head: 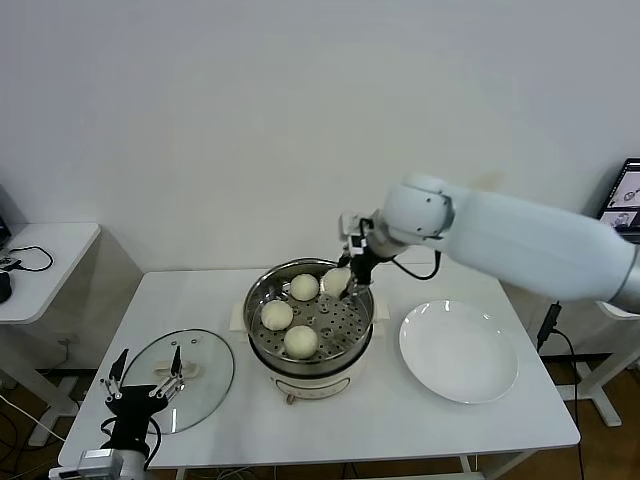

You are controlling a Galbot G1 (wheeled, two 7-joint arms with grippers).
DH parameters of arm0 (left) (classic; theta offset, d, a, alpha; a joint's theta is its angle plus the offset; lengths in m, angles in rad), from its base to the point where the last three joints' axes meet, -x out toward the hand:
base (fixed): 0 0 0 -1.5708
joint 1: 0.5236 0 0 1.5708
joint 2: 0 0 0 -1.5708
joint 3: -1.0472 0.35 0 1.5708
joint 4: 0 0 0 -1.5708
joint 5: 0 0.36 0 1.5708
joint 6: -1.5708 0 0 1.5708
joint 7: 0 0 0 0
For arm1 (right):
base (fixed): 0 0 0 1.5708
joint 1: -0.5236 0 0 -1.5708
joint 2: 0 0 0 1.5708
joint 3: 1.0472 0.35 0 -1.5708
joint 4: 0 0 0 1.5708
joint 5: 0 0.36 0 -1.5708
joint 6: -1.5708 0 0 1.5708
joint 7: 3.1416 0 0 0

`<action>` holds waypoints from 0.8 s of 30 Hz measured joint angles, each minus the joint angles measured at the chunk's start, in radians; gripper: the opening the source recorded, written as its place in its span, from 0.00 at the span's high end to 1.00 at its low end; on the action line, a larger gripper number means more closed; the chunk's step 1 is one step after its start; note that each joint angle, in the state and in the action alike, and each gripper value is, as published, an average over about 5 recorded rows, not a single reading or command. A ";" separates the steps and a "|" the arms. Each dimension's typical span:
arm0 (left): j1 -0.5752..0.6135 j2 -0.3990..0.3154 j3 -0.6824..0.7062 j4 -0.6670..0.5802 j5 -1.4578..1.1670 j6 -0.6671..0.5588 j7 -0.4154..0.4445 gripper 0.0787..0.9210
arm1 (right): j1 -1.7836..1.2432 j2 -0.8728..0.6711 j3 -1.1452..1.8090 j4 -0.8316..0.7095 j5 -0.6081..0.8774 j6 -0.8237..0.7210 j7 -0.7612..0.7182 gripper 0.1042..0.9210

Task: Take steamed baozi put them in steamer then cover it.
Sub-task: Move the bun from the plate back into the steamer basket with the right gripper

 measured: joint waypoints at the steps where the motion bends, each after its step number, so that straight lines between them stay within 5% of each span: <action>1: 0.002 -0.001 -0.001 0.000 -0.001 -0.003 0.001 0.12 | -0.009 0.006 -0.002 -0.004 -0.002 -0.004 0.004 0.39; 24: -0.001 -0.006 0.001 0.005 0.012 -0.022 0.001 0.12 | -0.140 0.059 -0.004 -0.068 -0.089 -0.037 0.050 0.35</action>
